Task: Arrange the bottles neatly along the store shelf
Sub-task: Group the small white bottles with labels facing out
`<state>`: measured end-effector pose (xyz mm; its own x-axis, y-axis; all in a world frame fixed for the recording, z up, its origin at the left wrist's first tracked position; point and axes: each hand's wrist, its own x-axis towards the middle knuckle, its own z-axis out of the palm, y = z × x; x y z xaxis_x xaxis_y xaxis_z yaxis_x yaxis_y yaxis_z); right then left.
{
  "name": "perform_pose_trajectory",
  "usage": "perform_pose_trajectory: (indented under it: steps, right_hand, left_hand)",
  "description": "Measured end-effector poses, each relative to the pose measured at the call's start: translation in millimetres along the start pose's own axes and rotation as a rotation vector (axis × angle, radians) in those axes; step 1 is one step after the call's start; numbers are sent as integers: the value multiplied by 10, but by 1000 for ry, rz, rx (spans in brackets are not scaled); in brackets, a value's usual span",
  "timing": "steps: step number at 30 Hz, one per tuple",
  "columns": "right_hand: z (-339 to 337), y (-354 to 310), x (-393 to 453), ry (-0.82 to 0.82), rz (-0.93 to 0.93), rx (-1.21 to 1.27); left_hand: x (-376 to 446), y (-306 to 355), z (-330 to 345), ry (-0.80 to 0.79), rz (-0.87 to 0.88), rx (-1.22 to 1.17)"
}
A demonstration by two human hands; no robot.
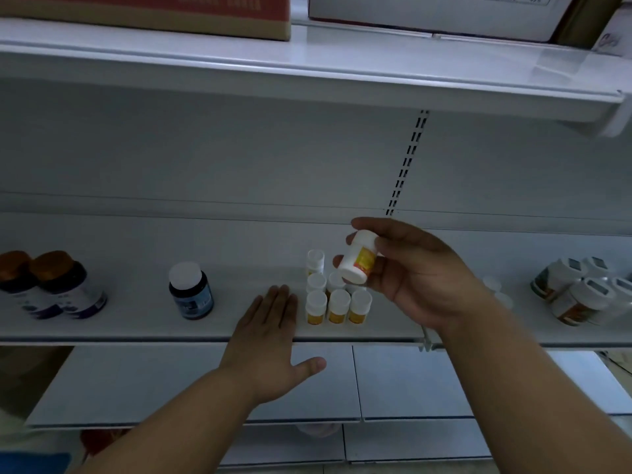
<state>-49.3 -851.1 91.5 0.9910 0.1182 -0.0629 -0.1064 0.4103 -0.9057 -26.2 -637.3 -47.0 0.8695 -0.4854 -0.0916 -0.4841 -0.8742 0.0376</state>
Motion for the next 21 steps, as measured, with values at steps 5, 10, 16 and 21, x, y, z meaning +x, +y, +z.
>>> perform_pose_trajectory:
  steps: [5, 10, 16, 21]
  right_hand:
    - [133, 133, -204, 56, 69, 350]
    - [118, 241, -261, -116, 177, 457]
    - [163, 277, -283, -190, 236, 533]
    - [140, 283, -329, -105, 214, 375]
  left_hand:
    - [-17, 6, -27, -2, 5, -6]
    - [-32, 10, -35, -10, -6, 5]
    - [-14, 4, -17, 10, 2, 7]
    - [-22, 5, -25, 8, -2, -4]
